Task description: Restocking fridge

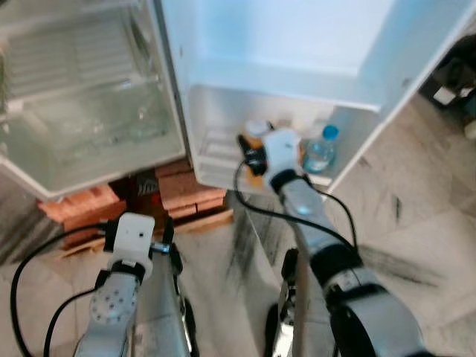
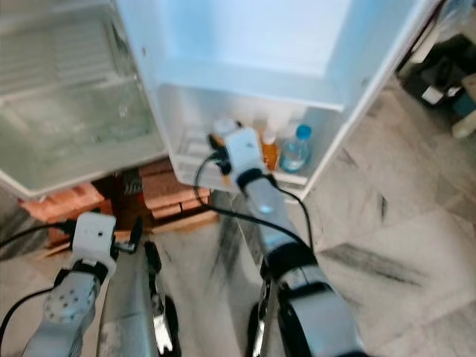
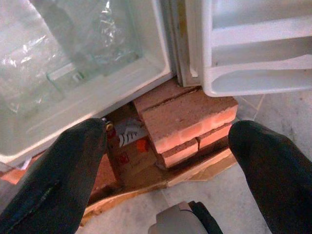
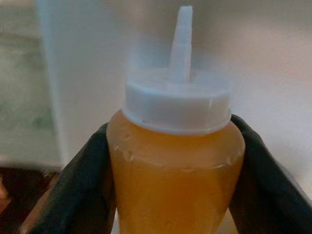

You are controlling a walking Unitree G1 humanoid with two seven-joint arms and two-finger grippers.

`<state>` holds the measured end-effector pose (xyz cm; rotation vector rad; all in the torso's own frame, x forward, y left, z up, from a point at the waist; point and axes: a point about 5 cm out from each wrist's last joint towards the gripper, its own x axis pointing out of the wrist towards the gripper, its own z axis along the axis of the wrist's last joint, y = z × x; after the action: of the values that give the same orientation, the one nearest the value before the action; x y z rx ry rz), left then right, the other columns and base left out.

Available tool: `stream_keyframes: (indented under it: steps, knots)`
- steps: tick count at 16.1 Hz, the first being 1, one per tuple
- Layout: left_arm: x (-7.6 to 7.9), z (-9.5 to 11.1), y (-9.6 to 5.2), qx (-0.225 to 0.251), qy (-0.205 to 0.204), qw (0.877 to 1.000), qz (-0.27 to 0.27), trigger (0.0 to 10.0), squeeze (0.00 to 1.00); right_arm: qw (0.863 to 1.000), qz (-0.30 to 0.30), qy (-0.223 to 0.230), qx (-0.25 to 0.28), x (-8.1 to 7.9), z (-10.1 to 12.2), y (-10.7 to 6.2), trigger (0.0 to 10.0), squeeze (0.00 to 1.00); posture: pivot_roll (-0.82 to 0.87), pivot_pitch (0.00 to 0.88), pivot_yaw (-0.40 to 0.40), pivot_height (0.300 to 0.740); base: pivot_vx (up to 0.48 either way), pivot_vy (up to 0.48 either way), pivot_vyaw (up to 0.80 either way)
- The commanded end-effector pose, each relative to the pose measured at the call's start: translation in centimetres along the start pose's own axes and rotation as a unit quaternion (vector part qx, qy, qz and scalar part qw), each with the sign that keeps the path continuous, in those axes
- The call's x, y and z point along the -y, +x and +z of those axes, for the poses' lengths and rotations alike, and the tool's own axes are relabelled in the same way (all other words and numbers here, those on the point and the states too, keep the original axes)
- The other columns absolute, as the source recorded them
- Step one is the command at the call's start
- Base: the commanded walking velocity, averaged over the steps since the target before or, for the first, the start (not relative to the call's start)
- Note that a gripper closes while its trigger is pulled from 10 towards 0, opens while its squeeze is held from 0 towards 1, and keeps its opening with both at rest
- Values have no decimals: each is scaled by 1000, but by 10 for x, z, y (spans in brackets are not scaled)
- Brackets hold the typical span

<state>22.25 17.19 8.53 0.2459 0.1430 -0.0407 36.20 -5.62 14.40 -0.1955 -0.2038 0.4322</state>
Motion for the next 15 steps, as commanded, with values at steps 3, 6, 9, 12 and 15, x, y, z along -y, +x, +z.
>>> stream_keyframes:
  steps: [3, 6, 9, 12, 15]
  knots:
    - [7, -1, -16, -21, -6, 1000, 4, 10000, 0, 998, 14, -64, 11, -2, 20, 22, 10000, 0, 300, 355, -86, 527, 0, 0, 0]
    - [14, -1, -31, -31, -13, 999, -2, 10000, 0, 992, 18, -118, 37, 1, 34, 29, 10000, 0, 323, 388, -86, 527, 0, 0, 0]
    - [11, 0, -37, -39, -13, 999, 2, 10000, 0, 976, -1, -209, 64, 4, 47, 35, 10000, 0, 333, 409, -87, 527, 0, 0, 0]
    - [10, 5, -40, -43, -14, 999, 12, 10000, 0, 977, 1, -214, -24, 7, 8, 20, 10000, 0, 361, 424, -100, 527, 0, 0, 0]
    - [10, 2, -46, -53, -14, 998, 12, 10000, 0, 984, -6, -156, -85, 7, -16, 8, 10000, 0, 365, 427, -101, 527, 0, 0, 0]
